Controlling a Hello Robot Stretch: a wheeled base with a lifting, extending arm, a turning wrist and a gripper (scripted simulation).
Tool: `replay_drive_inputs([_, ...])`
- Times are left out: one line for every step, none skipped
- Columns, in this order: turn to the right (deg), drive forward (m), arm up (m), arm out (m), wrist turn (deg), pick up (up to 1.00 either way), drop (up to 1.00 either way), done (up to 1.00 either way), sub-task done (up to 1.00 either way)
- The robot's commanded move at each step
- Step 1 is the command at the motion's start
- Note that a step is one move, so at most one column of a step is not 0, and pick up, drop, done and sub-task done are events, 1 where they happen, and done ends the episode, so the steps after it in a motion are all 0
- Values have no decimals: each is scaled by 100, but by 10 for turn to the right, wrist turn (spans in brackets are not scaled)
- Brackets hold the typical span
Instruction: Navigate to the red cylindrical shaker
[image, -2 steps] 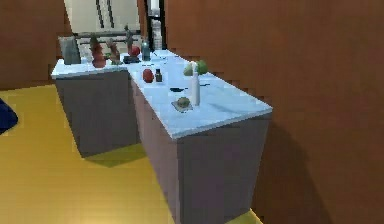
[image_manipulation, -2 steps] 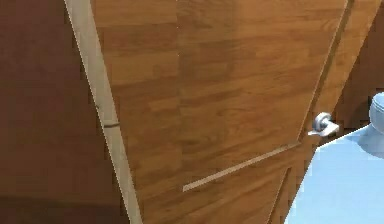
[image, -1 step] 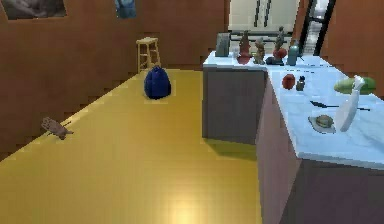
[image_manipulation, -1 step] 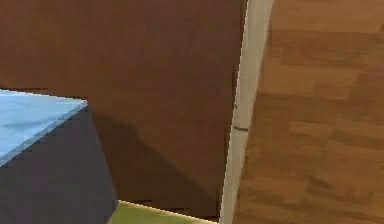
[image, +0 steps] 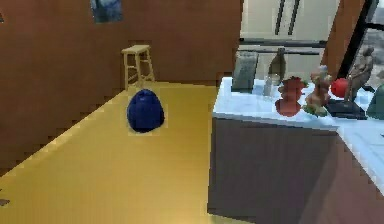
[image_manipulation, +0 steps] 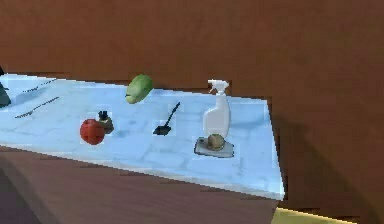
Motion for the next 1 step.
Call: replay_drive_inputs([0,30,0,0,0,0,0,0,0])
